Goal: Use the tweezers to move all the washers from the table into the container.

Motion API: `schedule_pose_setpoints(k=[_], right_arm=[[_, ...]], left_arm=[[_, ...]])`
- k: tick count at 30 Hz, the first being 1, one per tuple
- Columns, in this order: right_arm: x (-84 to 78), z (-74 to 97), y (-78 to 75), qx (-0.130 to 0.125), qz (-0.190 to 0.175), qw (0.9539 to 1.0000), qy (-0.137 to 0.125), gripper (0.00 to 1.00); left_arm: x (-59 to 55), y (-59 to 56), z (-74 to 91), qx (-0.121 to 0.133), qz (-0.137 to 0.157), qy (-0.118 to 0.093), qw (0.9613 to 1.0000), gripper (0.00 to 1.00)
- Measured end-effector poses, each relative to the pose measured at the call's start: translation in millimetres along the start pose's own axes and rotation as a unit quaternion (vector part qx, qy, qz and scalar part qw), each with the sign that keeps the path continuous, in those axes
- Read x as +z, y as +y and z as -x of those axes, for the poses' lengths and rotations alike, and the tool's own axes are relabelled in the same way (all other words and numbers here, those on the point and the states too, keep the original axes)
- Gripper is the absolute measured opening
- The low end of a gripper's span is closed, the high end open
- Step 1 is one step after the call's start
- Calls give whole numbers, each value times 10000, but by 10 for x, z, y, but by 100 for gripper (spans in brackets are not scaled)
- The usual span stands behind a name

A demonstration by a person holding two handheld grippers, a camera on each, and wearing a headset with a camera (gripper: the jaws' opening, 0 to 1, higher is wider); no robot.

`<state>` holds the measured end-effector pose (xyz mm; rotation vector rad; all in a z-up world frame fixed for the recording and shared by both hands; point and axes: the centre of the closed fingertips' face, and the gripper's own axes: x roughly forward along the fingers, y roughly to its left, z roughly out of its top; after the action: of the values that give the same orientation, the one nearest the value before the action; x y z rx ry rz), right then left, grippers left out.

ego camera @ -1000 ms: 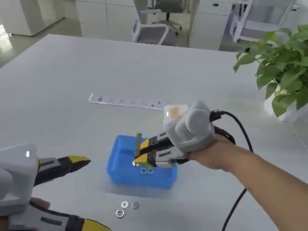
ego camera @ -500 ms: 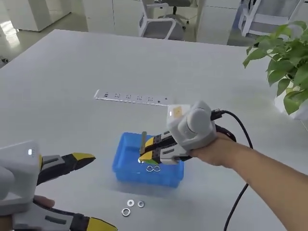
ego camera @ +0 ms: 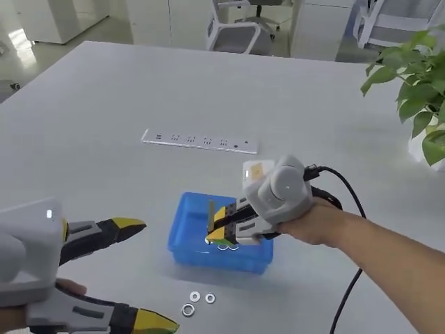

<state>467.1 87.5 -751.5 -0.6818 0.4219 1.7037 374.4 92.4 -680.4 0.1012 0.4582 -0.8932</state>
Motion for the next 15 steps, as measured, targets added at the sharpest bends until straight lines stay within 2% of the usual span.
schedule_pose_setpoints(k=[8, 15], right_arm=[[-42, -37, -7, 49, 0, 10000, 42, 9], [-76, -77, 2, 100, 22, 9999, 97, 9]], left_arm=[[81, 110, -89, -49, -74, -27, 10000, 89], [175, 214, -209, -158, -291, 20, 9994, 71]])
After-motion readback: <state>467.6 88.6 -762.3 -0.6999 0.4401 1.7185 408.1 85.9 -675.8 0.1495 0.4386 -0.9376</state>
